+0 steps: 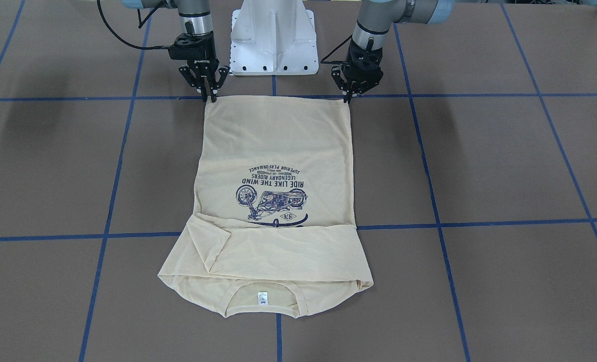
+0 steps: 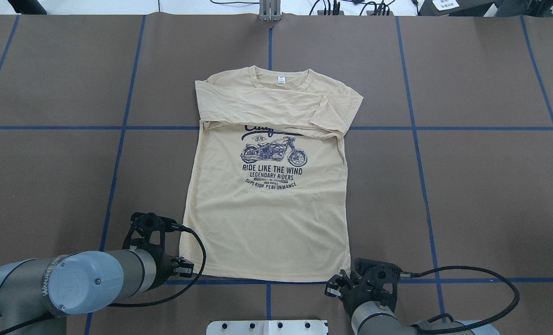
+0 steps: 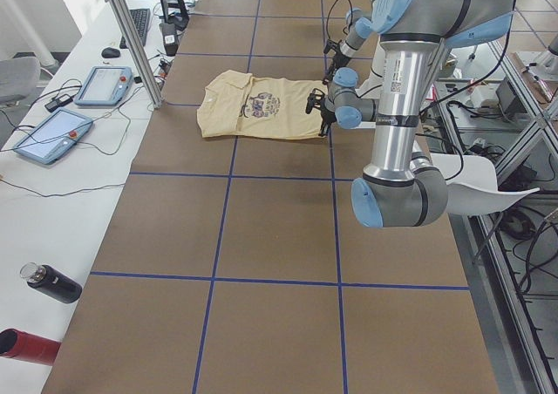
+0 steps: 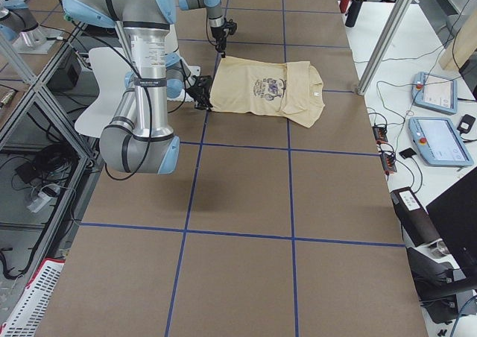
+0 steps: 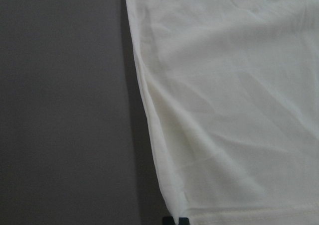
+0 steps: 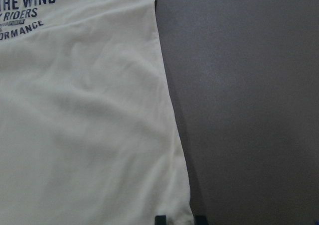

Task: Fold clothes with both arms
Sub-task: 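Grasp the hem corners nearest the robot with both grippers, then lift the hem with both grippers and fold it toward the collar, then release the hem and raise both grippers away from the folded shirt, then press left gripper against folded shirt's side edge while right gripper waits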

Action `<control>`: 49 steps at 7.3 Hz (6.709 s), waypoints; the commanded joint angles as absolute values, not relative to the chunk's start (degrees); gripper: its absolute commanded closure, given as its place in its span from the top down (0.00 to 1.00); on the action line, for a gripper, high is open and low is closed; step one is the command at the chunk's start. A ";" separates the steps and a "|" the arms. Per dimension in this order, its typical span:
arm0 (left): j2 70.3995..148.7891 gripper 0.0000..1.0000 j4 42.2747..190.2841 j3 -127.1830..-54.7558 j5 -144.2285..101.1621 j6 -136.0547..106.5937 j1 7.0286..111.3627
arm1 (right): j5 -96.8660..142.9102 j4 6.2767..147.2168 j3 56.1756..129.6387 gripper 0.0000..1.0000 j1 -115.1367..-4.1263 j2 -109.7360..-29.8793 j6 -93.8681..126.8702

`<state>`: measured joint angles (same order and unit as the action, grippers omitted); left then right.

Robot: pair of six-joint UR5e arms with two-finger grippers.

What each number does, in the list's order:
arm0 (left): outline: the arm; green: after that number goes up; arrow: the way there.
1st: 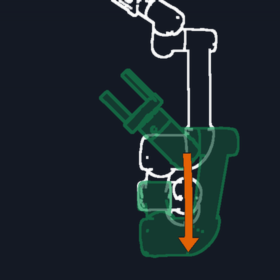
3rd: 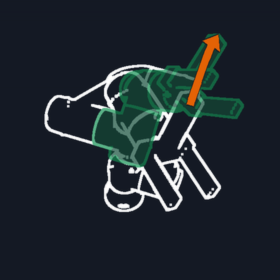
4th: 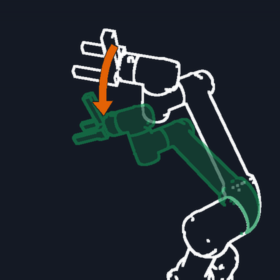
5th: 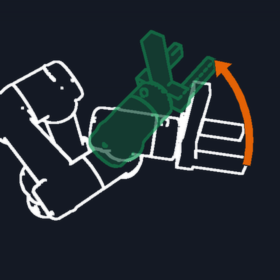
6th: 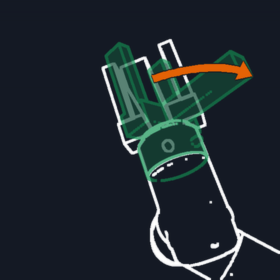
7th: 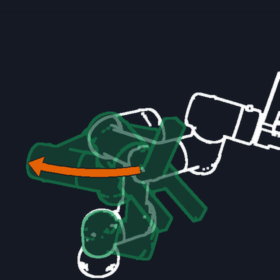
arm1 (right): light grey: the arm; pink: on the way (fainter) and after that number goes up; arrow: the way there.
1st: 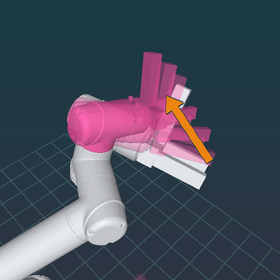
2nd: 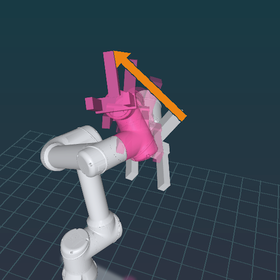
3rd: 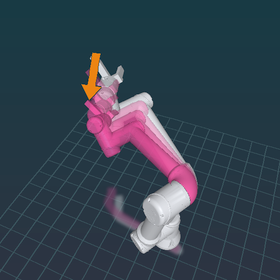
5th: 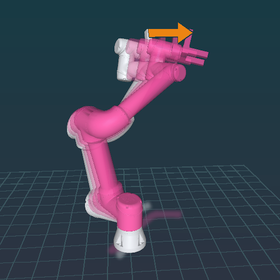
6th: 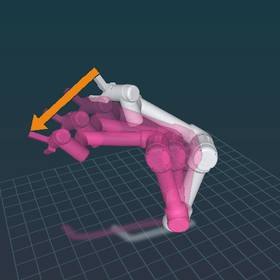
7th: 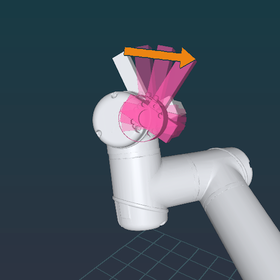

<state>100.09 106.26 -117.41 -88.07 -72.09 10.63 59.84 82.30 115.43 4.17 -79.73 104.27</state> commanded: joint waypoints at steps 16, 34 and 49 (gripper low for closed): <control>111.97 0.00 85.17 -125.42 -96.07 -63.49 27.47 | 73.64 94.24 126.39 0.00 -16.75 -68.47 91.51; 105.29 1.00 115.03 -110.39 -95.64 -67.28 25.35 | 102.72 74.62 100.97 1.00 -45.60 -66.33 61.30; 103.19 0.00 112.95 -108.55 -92.64 -59.30 25.45 | 103.18 70.66 100.99 1.00 -46.14 -68.03 61.35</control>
<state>103.67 113.90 -108.69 -92.60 -64.99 21.40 103.21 70.66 100.98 -46.18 -68.10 61.30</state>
